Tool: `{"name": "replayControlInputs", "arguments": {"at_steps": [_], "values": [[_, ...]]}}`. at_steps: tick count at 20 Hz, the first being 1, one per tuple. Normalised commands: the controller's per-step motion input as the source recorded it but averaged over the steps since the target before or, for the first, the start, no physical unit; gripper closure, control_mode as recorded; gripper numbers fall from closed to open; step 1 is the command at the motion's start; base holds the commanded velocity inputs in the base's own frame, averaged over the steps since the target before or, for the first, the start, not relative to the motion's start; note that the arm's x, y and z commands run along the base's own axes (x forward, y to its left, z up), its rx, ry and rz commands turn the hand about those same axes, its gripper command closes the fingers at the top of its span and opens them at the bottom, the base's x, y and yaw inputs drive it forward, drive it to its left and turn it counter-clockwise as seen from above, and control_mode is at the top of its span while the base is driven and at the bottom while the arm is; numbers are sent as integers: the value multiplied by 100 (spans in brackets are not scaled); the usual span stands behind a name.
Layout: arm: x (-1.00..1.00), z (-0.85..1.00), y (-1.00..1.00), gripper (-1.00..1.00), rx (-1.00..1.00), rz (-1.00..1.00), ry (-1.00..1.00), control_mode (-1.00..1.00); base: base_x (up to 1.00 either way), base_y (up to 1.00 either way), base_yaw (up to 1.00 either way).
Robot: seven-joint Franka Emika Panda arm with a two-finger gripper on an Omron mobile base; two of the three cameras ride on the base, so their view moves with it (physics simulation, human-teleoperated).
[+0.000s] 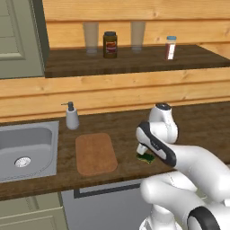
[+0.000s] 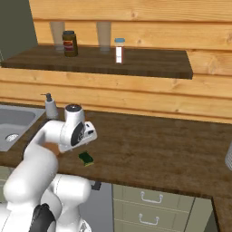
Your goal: Pick up the sponge from the counter and clean the cutting board by briefly scrubbing or pressing down on the cutting board. Once finished, release the sponge.
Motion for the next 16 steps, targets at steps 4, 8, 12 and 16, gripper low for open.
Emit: {"name": "replayControlInputs", "arguments": {"at_steps": [4, 8, 12, 16], "values": [[36, -42, 0, -100, -2, 0, 0, -100, 0, 0, 0], [35, -24, 0, -100, 0, 0, 0, -100, 0, 0, 0], [23, -21, 0, -100, -3, 0, 5, -100, 0, 0, 0], [0, -6, 0, -100, -14, 0, 0, -100, 0, 0, 0]]}}
